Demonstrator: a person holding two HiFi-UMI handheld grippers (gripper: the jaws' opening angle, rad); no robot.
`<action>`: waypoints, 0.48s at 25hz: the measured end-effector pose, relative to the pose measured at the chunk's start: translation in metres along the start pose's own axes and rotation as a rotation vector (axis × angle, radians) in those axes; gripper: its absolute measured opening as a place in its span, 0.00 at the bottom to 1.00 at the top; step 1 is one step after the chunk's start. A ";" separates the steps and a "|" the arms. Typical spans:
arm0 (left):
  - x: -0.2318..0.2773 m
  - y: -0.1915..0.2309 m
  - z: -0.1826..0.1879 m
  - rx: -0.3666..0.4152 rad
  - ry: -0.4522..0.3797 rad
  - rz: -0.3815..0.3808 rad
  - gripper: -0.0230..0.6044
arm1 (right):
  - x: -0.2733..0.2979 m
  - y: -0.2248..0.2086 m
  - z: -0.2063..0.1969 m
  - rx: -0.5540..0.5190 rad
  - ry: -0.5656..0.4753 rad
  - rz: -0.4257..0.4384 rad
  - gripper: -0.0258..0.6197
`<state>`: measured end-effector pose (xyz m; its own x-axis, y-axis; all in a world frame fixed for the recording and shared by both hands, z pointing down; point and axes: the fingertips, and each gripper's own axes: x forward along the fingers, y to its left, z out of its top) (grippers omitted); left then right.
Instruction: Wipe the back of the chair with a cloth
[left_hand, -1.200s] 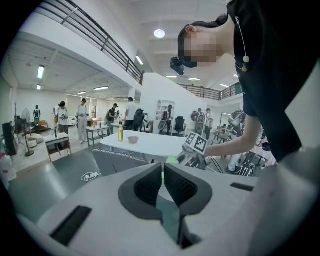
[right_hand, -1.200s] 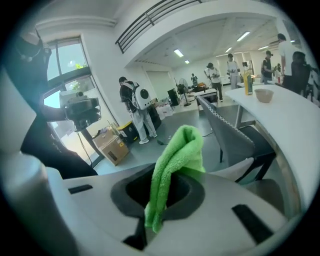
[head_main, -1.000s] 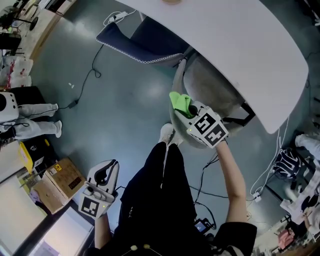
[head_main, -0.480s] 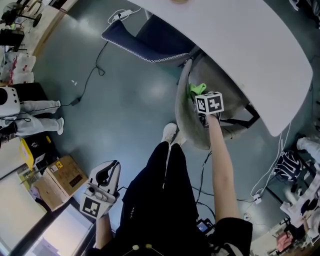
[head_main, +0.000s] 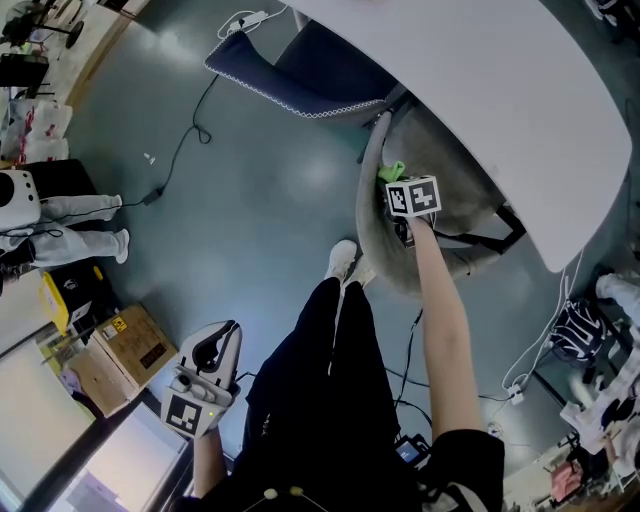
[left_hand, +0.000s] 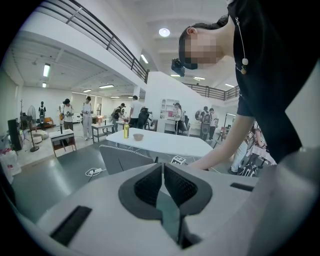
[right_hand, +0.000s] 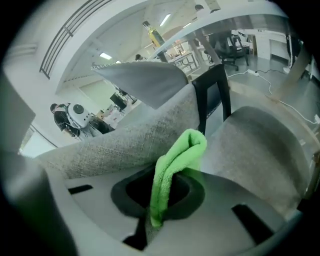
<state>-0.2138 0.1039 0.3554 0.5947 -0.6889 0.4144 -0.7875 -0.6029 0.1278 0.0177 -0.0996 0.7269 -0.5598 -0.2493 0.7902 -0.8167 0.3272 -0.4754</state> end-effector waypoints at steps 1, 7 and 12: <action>0.000 0.000 0.000 -0.001 0.000 0.000 0.06 | -0.002 0.001 0.003 0.000 -0.009 0.009 0.07; 0.002 0.001 0.000 -0.001 -0.002 -0.003 0.06 | -0.012 0.015 0.017 -0.005 -0.064 0.051 0.07; 0.005 -0.001 0.002 0.000 -0.004 -0.008 0.06 | -0.031 0.033 0.029 -0.066 -0.114 0.060 0.07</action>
<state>-0.2101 0.1000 0.3558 0.6016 -0.6856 0.4100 -0.7828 -0.6083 0.1314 0.0039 -0.1077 0.6753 -0.6226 -0.3281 0.7105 -0.7725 0.4027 -0.4910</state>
